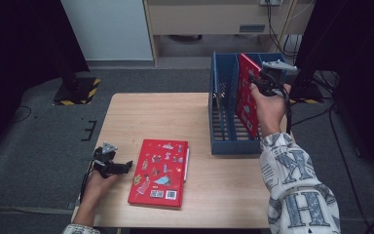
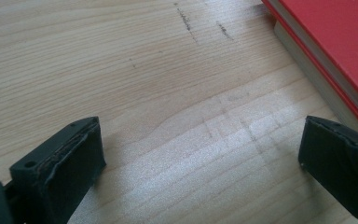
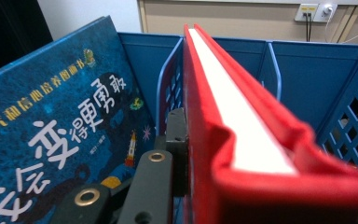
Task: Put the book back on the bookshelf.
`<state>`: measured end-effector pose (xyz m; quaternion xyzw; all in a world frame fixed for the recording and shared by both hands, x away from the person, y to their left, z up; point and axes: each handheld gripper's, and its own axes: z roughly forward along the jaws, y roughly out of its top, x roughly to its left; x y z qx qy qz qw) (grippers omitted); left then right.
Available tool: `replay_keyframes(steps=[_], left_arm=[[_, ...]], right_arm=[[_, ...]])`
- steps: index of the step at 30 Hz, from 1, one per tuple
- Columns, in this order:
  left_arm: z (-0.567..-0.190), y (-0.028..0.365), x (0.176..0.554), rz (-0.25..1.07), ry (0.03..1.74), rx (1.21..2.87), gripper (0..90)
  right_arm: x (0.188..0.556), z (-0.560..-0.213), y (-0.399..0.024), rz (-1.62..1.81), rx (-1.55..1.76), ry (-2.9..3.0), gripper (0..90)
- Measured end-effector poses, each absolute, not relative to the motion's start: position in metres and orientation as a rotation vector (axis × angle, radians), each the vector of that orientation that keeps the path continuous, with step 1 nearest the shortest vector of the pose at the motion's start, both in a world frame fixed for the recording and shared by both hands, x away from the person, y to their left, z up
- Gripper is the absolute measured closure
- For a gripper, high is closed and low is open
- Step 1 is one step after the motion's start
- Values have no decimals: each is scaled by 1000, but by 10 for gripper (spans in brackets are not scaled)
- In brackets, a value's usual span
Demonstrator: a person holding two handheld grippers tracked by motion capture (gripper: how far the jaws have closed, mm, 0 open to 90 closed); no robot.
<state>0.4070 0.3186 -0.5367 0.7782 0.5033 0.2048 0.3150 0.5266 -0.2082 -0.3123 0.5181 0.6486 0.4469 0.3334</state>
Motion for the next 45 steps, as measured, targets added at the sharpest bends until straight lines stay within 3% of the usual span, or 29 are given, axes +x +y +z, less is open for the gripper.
replay_keyframes(steps=[45], left_arm=[[-537, 318, 407, 541, 1325, 2052, 0]], right_arm=[[545, -365, -197, 1168, 1392, 1636, 791]])
